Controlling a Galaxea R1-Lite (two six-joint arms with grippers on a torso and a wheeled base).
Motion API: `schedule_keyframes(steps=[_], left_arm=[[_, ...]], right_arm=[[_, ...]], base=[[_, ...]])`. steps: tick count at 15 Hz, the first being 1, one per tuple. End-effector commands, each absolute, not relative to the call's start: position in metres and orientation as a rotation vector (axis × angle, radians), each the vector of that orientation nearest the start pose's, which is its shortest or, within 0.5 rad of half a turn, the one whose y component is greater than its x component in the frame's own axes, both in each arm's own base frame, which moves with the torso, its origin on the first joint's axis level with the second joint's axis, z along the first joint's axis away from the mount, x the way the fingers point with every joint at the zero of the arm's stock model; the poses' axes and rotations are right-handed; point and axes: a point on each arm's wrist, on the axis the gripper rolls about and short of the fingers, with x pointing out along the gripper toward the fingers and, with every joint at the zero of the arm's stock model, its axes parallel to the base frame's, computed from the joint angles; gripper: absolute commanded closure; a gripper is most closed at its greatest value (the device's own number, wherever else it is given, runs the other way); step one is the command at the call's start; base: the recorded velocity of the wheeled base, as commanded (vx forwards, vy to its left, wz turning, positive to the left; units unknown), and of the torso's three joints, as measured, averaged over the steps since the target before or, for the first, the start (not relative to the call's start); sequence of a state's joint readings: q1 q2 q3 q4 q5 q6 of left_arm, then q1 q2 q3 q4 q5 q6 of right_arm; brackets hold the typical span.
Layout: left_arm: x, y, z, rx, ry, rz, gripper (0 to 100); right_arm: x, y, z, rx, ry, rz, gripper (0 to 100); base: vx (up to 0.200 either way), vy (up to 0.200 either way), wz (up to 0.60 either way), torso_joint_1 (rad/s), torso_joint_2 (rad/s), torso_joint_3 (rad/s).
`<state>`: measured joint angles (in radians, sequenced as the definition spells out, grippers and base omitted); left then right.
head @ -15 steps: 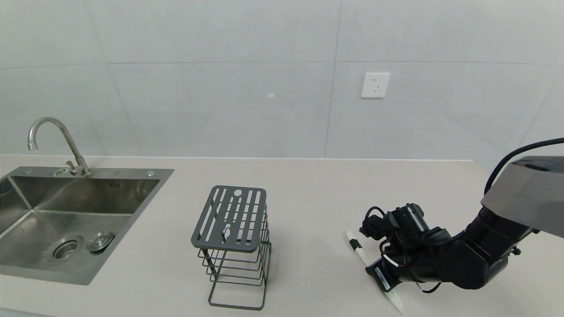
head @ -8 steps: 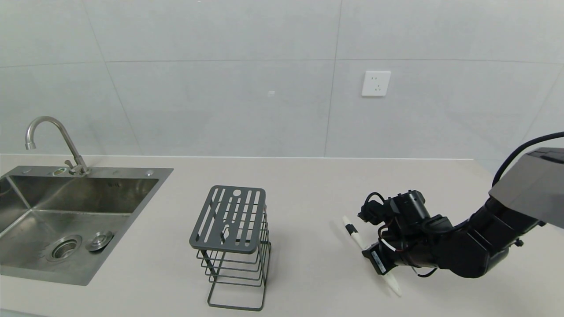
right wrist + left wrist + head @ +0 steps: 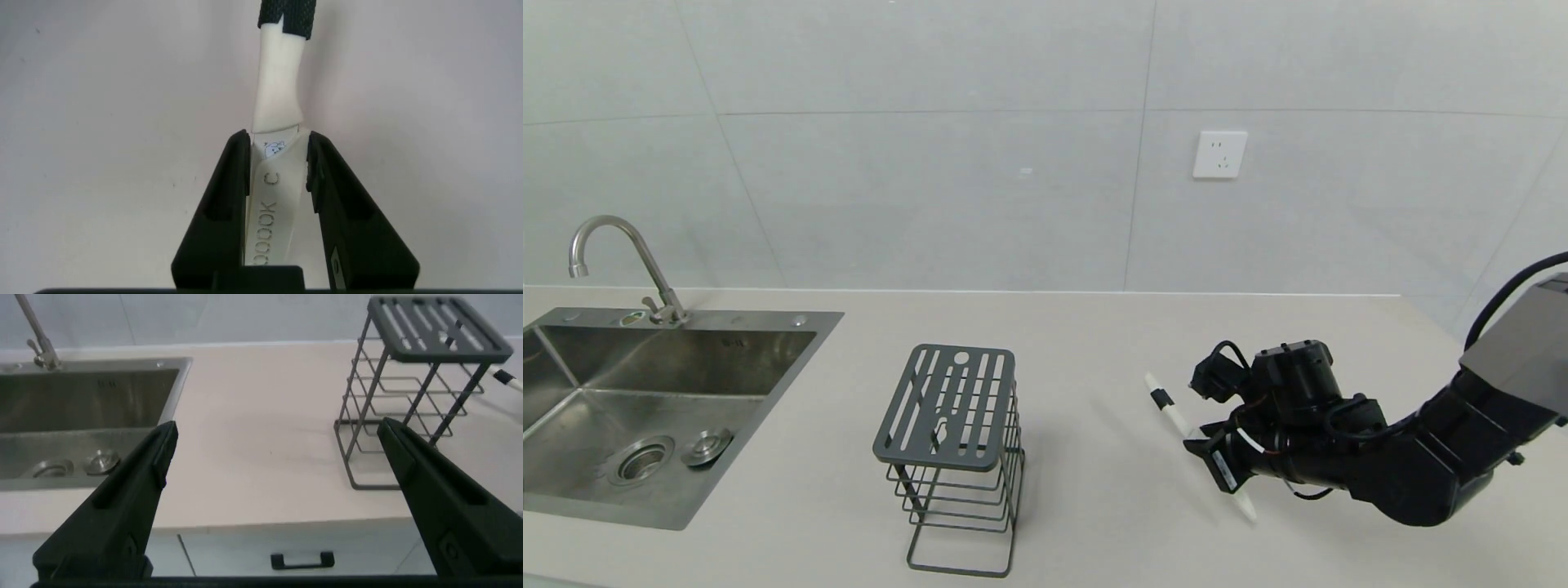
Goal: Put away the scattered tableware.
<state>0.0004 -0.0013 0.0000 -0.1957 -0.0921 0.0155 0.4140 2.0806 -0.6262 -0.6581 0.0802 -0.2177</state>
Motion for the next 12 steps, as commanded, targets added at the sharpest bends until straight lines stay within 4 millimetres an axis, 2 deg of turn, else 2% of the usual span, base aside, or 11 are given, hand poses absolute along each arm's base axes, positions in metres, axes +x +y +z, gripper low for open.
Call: schedule_keyframes(steps=[1, 4, 7, 10, 12], left_arm=[[-0.03, -0.002, 0.114, 0.038, -0.379, -0.097, 0], [-0.032, -0.006, 0.118, -0.032, -0.341, -0.272, 0], [-0.025, -0.008, 0.153, -0.068, -0.215, -0.451, 0], [-0.003, -0.01, 0.188, -0.09, -0.127, -0.637, 0], [0.021, -0.017, 0.215, -0.101, -0.077, -0.773, 0]], right_arm=[[0.279, 0.124, 0.032, -0.331, 0.713, 0.563, 100], [0.276, 0.124, 0.05, -0.338, 0.624, 0.62, 100], [0.272, 0.125, 0.068, -0.318, 0.543, 0.706, 100], [0.27, 0.128, 0.075, -0.308, 0.428, 0.769, 100], [0.266, 0.13, 0.086, -0.296, 0.355, 0.803, 100]], base=[[0.0, 0.0, 0.0, 0.0, 0.0, 0.0], [0.0, 0.0, 0.0, 0.0, 0.0, 0.0], [0.0, 0.0, 0.0, 0.0, 0.0, 0.0], [0.0, 0.0, 0.0, 0.0, 0.0, 0.0], [0.0, 0.0, 0.0, 0.0, 0.0, 0.0]])
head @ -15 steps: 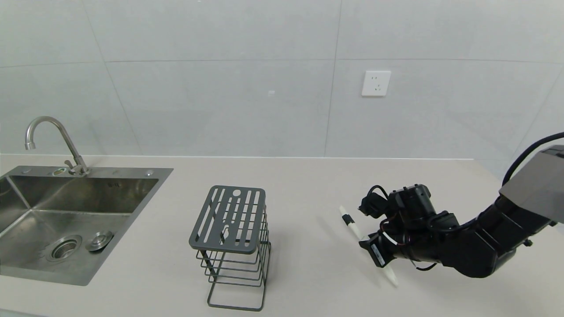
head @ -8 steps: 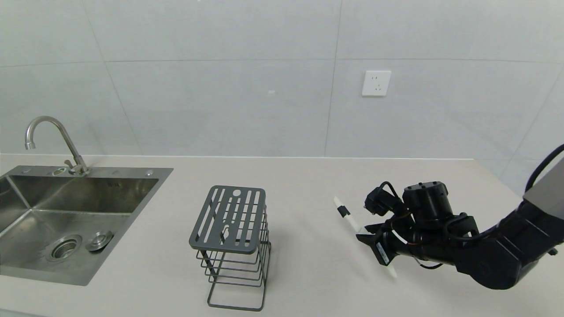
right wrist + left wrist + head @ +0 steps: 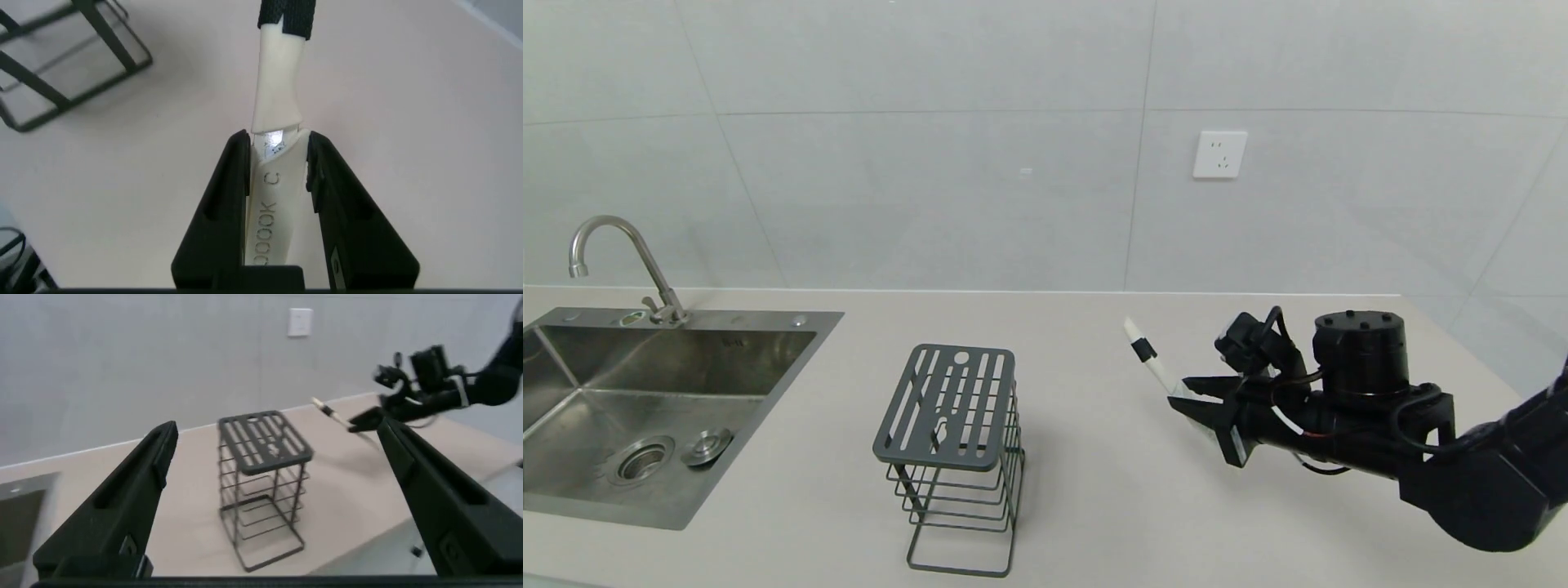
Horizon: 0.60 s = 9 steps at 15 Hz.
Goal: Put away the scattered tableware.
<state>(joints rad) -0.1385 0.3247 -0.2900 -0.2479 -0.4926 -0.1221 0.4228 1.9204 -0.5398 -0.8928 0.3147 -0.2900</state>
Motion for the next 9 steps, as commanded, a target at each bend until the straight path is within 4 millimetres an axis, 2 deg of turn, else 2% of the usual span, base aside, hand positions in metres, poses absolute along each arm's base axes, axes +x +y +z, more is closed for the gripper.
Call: schedule_keyframes(steps=[1, 3, 6, 8, 9], left_arm=[[0.029, -0.02, 0.22, -0.102, -0.067, -0.806, 0], [0.053, -0.033, 0.229, -0.105, -0.058, -0.904, 0], [0.092, -0.049, 0.229, -0.104, 0.001, -0.901, 0], [0.096, -0.051, 0.229, -0.103, 0.011, -0.895, 0], [0.123, -0.061, 0.227, -0.061, 0.061, -0.871, 0]], right_arm=[[0.264, 0.13, 0.09, -0.293, 0.339, 0.808, 100], [0.259, 0.131, 0.101, -0.291, 0.299, 0.824, 100], [0.253, 0.133, 0.116, -0.286, 0.237, 0.849, 100], [0.253, 0.134, 0.117, -0.285, 0.228, 0.854, 100], [0.252, 0.139, 0.123, -0.284, 0.18, 0.878, 100]], base=[[0.0, 0.0, 0.0, 0.0, 0.0, 0.0], [0.0, 0.0, 0.0, 0.0, 0.0, 0.0], [0.0, 0.0, 0.0, 0.0, 0.0, 0.0], [0.0, 0.0, 0.0, 0.0, 0.0, 0.0], [0.0, 0.0, 0.0, 0.0, 0.0, 0.0]])
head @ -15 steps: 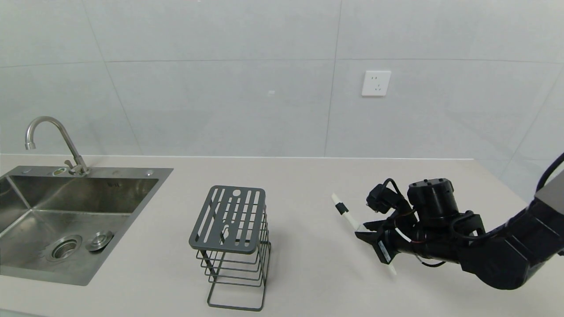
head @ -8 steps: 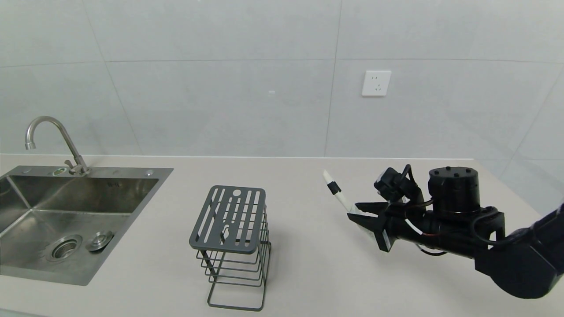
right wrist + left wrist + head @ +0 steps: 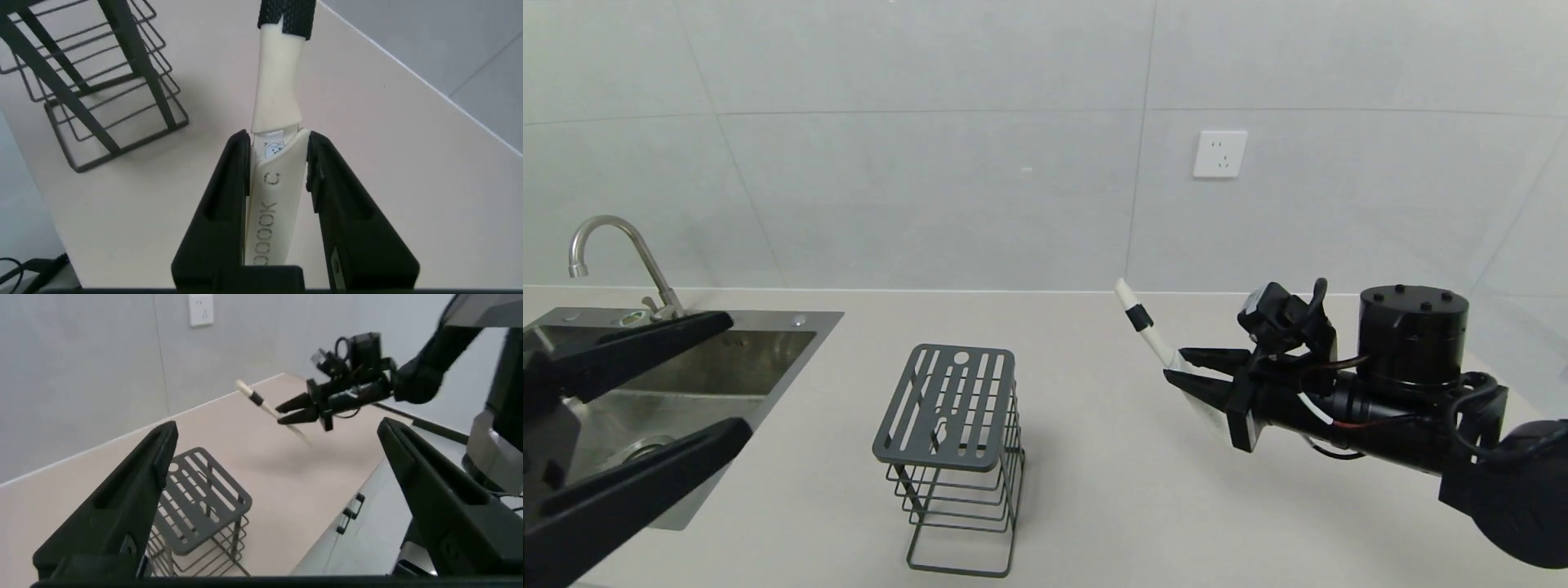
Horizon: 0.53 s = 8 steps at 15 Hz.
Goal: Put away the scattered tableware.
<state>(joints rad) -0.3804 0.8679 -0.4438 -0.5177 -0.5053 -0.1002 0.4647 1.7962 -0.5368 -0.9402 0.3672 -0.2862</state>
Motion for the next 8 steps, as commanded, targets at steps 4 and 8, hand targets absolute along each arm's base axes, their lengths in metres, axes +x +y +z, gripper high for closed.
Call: schedule_keyframes(steps=[4, 8], left_arm=[[0.16, -0.081, 0.221, -0.025, 0.094, -0.893, 0], [0.191, -0.108, 0.207, -0.022, 0.084, -0.954, 0]], right_arm=[[0.252, 0.146, 0.13, -0.276, 0.135, 0.91, 100], [0.256, 0.148, 0.138, -0.272, 0.071, 0.911, 100]], base=[[0.0, 0.0, 0.0, 0.0, 0.0, 0.0], [0.0, 0.0, 0.0, 0.0, 0.0, 0.0]])
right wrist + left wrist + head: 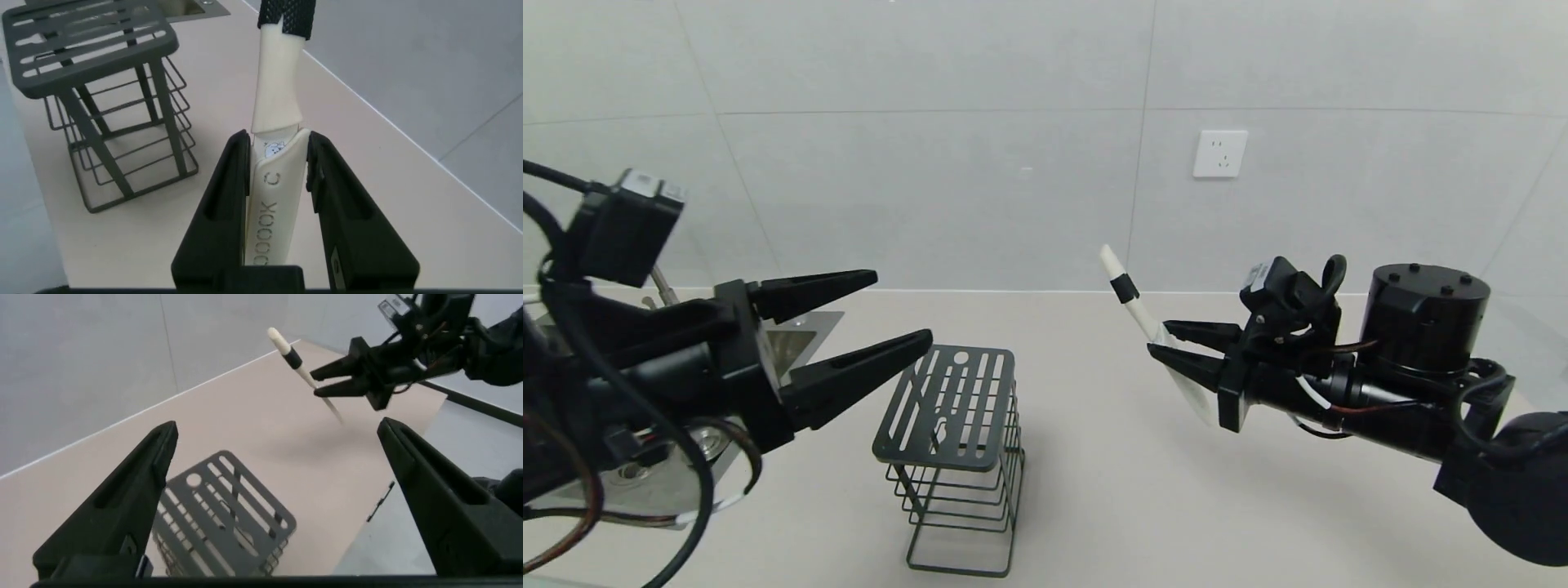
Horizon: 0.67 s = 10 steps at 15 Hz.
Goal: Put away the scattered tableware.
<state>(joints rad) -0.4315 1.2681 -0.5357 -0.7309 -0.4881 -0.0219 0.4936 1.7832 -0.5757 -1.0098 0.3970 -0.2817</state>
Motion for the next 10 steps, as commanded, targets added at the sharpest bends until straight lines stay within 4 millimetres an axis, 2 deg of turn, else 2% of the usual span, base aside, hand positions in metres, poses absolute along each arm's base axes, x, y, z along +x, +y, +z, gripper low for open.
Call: schedule_keyframes(steps=[1, 7, 10], left_arm=[[0.198, -0.116, 0.206, -0.021, 0.073, -0.971, 0], [0.232, -0.159, 0.207, -0.066, 0.069, -1.048, 0], [0.253, -0.177, 0.199, -0.112, 0.105, -1.056, 0]], right_arm=[[0.256, 0.148, 0.139, -0.272, 0.068, 0.909, 100], [0.259, 0.149, 0.145, -0.268, 0.043, 0.905, 100], [0.26, 0.149, 0.15, -0.265, 0.008, 0.896, 100]], base=[[0.0, 0.0, 0.0, 0.0, 0.0, 0.0], [0.0, 0.0, 0.0, 0.0, 0.0, 0.0], [0.0, 0.0, 0.0, 0.0, 0.0, 0.0]])
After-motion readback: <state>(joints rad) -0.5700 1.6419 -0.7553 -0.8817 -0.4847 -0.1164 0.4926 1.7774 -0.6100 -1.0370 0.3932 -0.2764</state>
